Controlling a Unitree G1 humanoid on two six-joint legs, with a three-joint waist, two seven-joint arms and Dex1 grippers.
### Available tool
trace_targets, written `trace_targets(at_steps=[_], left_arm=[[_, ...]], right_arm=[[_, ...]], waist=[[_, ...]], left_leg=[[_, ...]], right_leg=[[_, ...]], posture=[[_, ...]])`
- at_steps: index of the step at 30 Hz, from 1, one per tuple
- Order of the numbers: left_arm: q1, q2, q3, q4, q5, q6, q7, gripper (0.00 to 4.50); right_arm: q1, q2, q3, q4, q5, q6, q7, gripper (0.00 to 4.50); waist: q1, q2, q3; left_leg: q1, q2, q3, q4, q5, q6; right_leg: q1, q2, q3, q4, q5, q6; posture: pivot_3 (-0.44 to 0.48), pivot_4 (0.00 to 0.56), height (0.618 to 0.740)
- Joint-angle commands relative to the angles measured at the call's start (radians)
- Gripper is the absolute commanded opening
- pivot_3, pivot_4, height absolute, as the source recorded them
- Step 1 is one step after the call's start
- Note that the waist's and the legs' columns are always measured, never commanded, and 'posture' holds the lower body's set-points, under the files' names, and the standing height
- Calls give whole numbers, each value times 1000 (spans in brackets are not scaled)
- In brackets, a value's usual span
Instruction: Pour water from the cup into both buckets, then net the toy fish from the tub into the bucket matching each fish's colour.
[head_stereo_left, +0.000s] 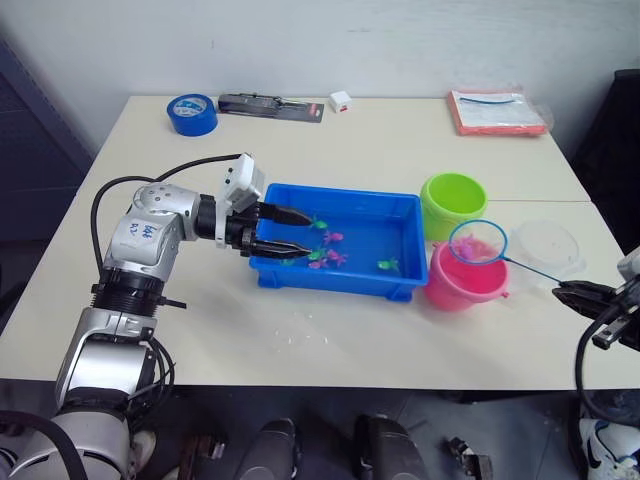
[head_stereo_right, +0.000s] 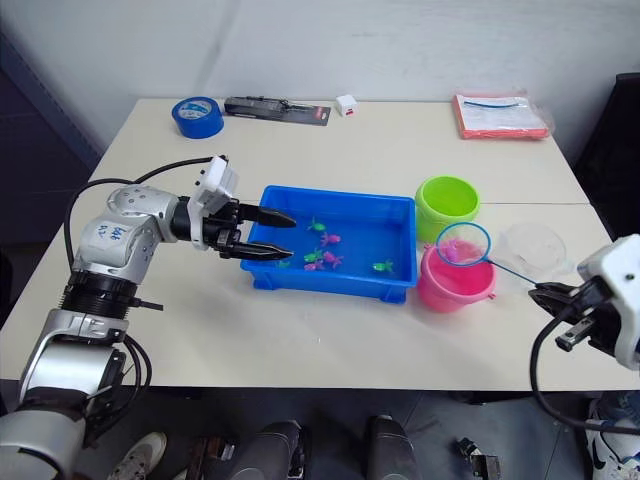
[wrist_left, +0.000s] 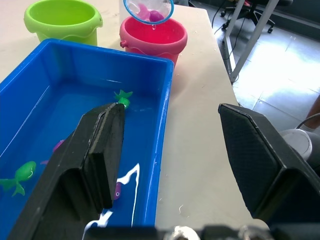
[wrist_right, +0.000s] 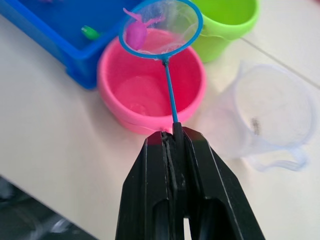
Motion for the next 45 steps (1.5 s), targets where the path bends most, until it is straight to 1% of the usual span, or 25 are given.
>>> trace_targets(at_steps=[1, 7, 12, 16, 20, 24, 28, 34, 40, 45], left_arm=[[-25, -4, 10, 4, 7, -23, -18, 3263], [-26, -12, 14, 16, 20, -28, -25, 3263], [-25, -13, 16, 19, 21, -28, -27, 3263], [-15, -12, 15, 11, 22, -26, -27, 3263], [-12, -11, 16, 9, 21, -24, -27, 3263], [-9, -13, 16, 5, 19, -21, -25, 3263], [-3, -18, 16, 1, 17, -20, -21, 3263], [1, -16, 19, -5, 16, -17, -18, 3263], [8, -11, 21, -16, 13, -12, -15, 3263], [13, -11, 23, -26, 13, -10, -8, 3263]], right_arm=[[30, 18, 22, -36, -132, -174, -94, 798], [135, 60, 87, -22, -345, -456, -186, 798], [203, 106, 104, 2, -499, -668, -248, 798], [272, 113, 106, 32, -626, -839, -274, 798], [321, 141, 107, 55, -712, -962, -302, 798], [325, 158, 115, 79, -804, -1055, -350, 798], [316, 173, 151, 104, -974, -1161, -453, 798], [311, 204, 159, 122, -1122, -1273, -584, 798], [334, 228, 132, 135, -1226, -1356, -691, 798], [359, 243, 105, 149, -1305, -1383, -763, 798]], waist=[[-1, 0, 0], [0, 0, 0], [-1, 0, 0], [-1, 0, 0], [-2, 0, 0], [-2, 0, 0], [-2, 0, 0], [-2, 0, 0], [-2, 0, 0], [-4, 0, 0]], left_leg=[[0, 0, 0, 0, 0, 0], [1, 0, 0, 0, 0, 0], [1, 0, 0, 0, 0, 0], [1, 0, 0, 0, 0, 0], [1, 0, 0, 0, 0, 0], [1, 0, 0, 0, 0, 0], [2, 0, 0, 0, 0, 0], [2, 0, 1, 0, 0, 0], [2, 0, 1, 0, 0, 0], [2, 0, 1, -1, 0, 0]], right_leg=[[0, 0, 0, 0, 0, 0], [0, 1, 0, 1, 0, 0], [0, 1, 0, 0, 0, 0], [0, 1, 0, 1, 0, 0], [0, 2, 0, 0, 0, 0], [0, 2, 0, 0, 0, 0], [0, 2, 1, 1, 0, 0], [0, 2, 1, 1, 0, 0], [0, 2, 3, 1, 0, 0], [0, 3, 6, 1, 0, 0]], posture=[[0, 150, 737], [0, 150, 737], [0, 150, 737], [0, 150, 737], [0, 150, 737], [0, 150, 737], [0, 150, 737], [0, 150, 737], [0, 150, 737], [0, 150, 737]])
